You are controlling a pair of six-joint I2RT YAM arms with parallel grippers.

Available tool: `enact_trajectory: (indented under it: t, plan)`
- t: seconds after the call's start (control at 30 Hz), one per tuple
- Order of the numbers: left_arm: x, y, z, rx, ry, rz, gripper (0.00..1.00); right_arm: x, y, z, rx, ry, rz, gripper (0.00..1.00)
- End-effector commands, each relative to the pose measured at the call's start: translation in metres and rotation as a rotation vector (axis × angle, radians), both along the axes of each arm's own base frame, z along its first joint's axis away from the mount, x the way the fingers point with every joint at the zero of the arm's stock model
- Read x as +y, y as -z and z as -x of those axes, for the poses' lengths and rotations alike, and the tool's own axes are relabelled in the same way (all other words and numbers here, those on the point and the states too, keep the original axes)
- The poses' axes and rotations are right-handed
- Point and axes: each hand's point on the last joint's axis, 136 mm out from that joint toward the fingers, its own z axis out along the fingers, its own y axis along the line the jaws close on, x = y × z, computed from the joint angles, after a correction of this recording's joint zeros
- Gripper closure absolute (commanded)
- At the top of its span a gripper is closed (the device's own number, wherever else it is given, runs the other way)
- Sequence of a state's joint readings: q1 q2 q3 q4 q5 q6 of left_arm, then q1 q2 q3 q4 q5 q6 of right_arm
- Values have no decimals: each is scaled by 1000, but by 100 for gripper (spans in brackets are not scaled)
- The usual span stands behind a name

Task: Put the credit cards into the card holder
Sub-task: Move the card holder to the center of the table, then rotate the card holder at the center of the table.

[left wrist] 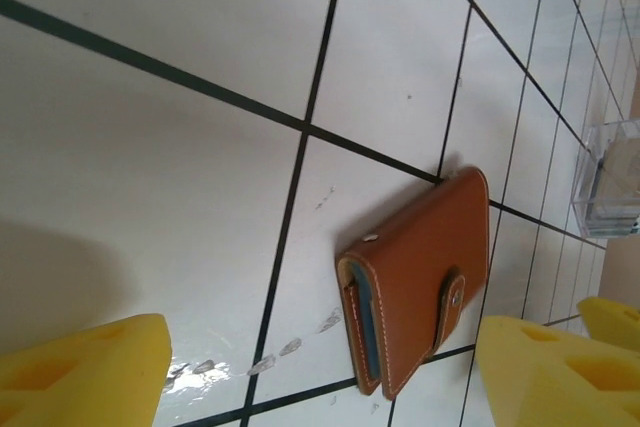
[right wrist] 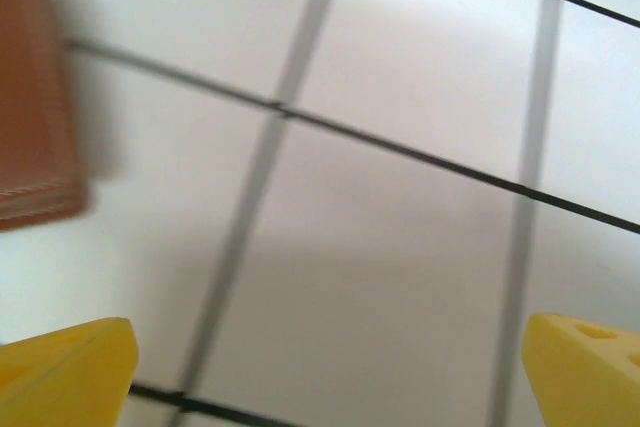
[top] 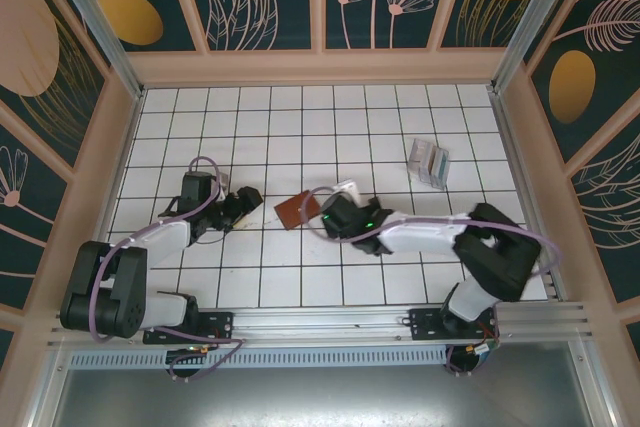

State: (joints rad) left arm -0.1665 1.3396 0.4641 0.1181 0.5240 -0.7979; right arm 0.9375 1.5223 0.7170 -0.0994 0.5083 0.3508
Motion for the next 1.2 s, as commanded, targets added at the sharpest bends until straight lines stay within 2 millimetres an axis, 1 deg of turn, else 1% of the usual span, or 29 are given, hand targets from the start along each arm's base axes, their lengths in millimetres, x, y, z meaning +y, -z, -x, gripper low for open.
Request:
enact_trajectory:
  t: [0.0, 0.1, 0.17, 0.23, 0.27, 0.33, 0.37, 0.43, 0.47, 0.5, 0.57, 0.6, 0.7, 0.77, 0.83, 0.9, 0.97, 1.07, 1.17]
  plan:
    - [-14, -9, -6, -34, 48, 34, 20, -2, -18, -1, 19, 60, -228, 1]
    - [-30, -15, -7, -54, 114, 42, 20, 16, -31, 1, 61, 53, -387, 1]
    - [-40, -21, -10, -95, 158, 11, 21, 34, -38, 4, 102, 24, -477, 1]
    - [-46, -23, -16, -116, 196, -28, 22, 45, -43, 5, 143, 27, -546, 3]
    - [-44, -20, -19, -109, 194, -60, 24, 50, -44, 6, 172, 30, -588, 6]
    - [-33, -10, -26, -74, 143, -124, 28, 59, -44, 6, 228, 26, -667, 13]
    - [-35, -11, -30, -87, 145, -118, 29, 66, -43, 8, 262, 6, -712, 18]
    - [-42, -10, -35, -99, 158, -86, 31, 77, -41, 7, 304, -11, -779, 23]
    - [-47, -8, -37, -94, 177, -63, 31, 81, -36, 7, 332, -7, -802, 25]
    - [-52, -5, -37, -80, 196, -42, 32, 86, -34, 7, 358, -8, -831, 26]
    - [-63, 0, -36, -48, 230, 21, 39, 97, -30, 8, 420, -16, -899, 28]
    - [-67, 1, -33, -40, 238, 55, 39, 102, -28, 10, 453, -29, -935, 29]
    - [-81, -5, -26, -53, 260, 133, 37, 108, -21, 11, 507, -32, -985, 30]
    - [-91, -8, -20, -47, 283, 161, 37, 108, -16, 5, 516, -15, -990, 30]
    - [-95, -10, -15, -46, 290, 181, 37, 109, -16, -1, 517, -16, -1006, 31]
    - [-96, -10, -11, -41, 276, 200, 39, 109, -13, -7, 513, -10, -1001, 32]
    - [-95, -8, -8, -26, 240, 233, 45, 107, -6, -14, 509, 4, -988, 34]
    - [-98, -6, 4, -2, 236, 285, 49, 102, 4, -24, 521, 32, -998, 42]
    - [-98, 3, 15, 26, 240, 265, 50, 100, 5, -33, 519, 27, -1026, 47]
